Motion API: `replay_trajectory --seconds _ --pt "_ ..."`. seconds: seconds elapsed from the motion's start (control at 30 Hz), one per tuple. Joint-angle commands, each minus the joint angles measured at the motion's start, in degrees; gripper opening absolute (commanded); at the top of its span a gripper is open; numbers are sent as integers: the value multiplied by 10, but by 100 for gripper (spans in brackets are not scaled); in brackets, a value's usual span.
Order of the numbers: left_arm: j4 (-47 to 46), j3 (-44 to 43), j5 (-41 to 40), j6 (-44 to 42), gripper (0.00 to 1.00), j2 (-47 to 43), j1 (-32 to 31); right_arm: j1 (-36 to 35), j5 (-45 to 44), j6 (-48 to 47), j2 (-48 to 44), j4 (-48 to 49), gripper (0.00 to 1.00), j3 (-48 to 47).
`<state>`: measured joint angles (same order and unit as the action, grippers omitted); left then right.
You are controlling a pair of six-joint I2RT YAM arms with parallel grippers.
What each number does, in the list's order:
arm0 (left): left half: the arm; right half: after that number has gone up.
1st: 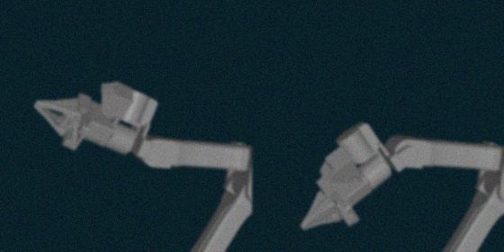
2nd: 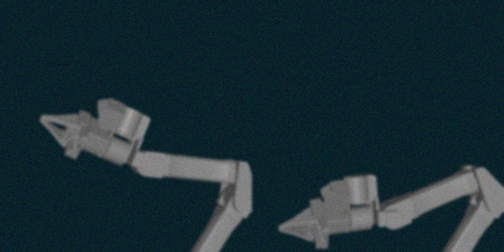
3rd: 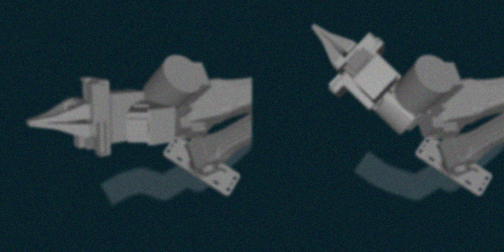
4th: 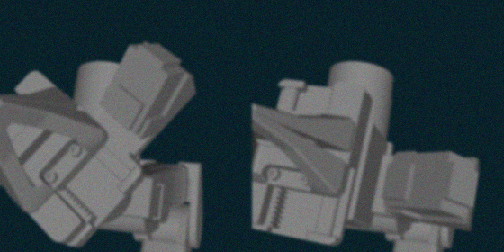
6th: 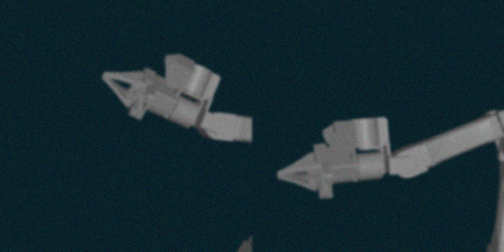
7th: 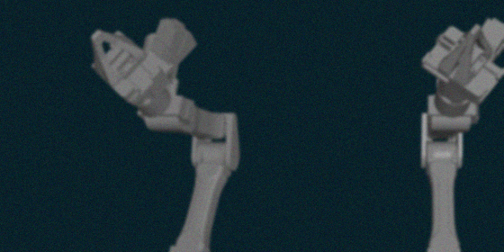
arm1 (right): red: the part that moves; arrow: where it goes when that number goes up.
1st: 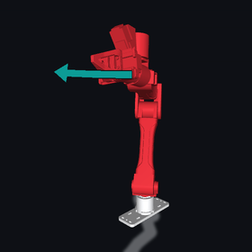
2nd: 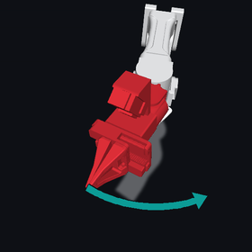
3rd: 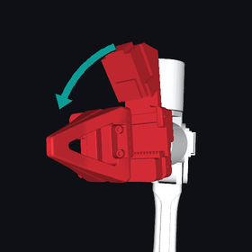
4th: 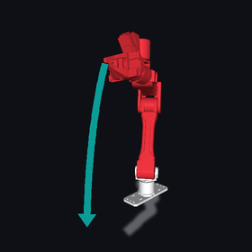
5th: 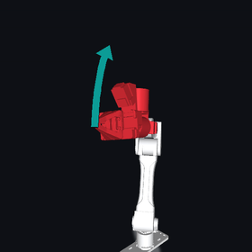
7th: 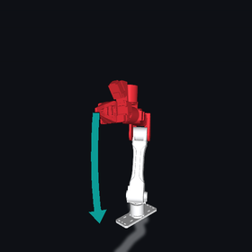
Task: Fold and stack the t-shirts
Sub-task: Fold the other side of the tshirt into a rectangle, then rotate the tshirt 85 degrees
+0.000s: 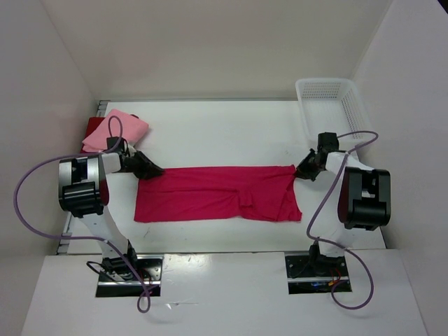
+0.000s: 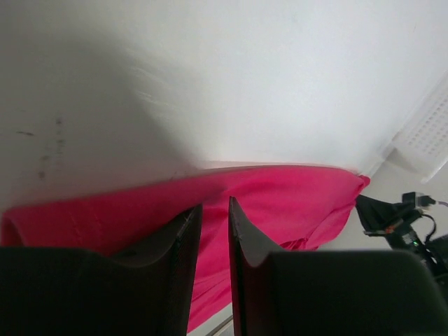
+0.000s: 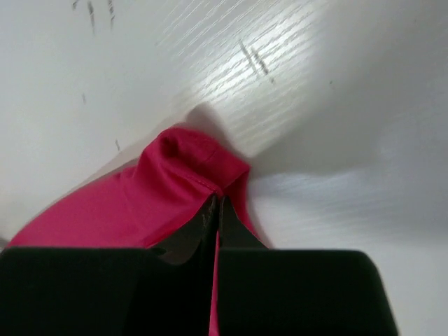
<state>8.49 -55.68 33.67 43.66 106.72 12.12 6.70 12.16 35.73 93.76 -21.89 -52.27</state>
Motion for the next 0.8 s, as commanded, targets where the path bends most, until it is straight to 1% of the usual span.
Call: replay_trajectory --seconds 0.0,0.03,0.1,0.17,0.2,0.27,0.3,0.37,0.4,0.47,0.5,0.57,0.6,0.63,0.67,0.7,0.73,0.77 --pt "-3 18 -40 -9 30 16 15 8 -14 5 37 53 0 -9" --pt "-3 18 -40 -9 30 16 20 8 -7 11 44 58 0 -9" --pt "3 18 -40 -9 30 9 20 8 -1 16 56 69 9 -14" --pt "3 23 -28 -9 30 -4 20 8 8 16 50 70 24 -20" --pt "3 23 -28 -9 30 -17 20 8 8 16 42 70 35 -20" --pt "10 23 -28 -9 30 -32 20 8 8 2 22 43 41 -26" --pt "18 18 -28 -9 30 -52 20 8 8 2 -7 34 45 -26" --pt "27 9 -28 -14 30 -76 15 8 2 -4 -43 6 48 -26" --pt "36 -1 -28 -14 30 -98 15 2 -6 -4 -78 -3 50 -26" --pt "53 -15 -45 -21 30 -118 -13 -12 -13 -4 -106 -23 50 -21" --pt "53 -21 -50 -26 30 -134 -23 -31 -13 -4 -127 -38 50 -20" --pt "59 -35 -55 -33 30 -139 -50 -62 -18 3 -134 -51 34 -13" --pt "64 -40 -62 -33 30 -147 -60 -103 -18 16 -139 -62 24 -7" --pt "64 -40 -62 -42 30 -147 -68 -124 -18 25 -140 -62 8 -7" --pt "64 -49 -68 -51 30 -147 -78 -144 8 36 -132 -62 4 5" --pt "71 -56 -68 -51 27 -147 -96 -162 20 46 -126 -62 2 11" --pt "78 -56 -73 -59 21 -147 -104 -192 30 71 -116 -54 2 24" --pt "78 -56 -73 -67 18 -153 -111 -205 37 81 -111 -47 2 30"
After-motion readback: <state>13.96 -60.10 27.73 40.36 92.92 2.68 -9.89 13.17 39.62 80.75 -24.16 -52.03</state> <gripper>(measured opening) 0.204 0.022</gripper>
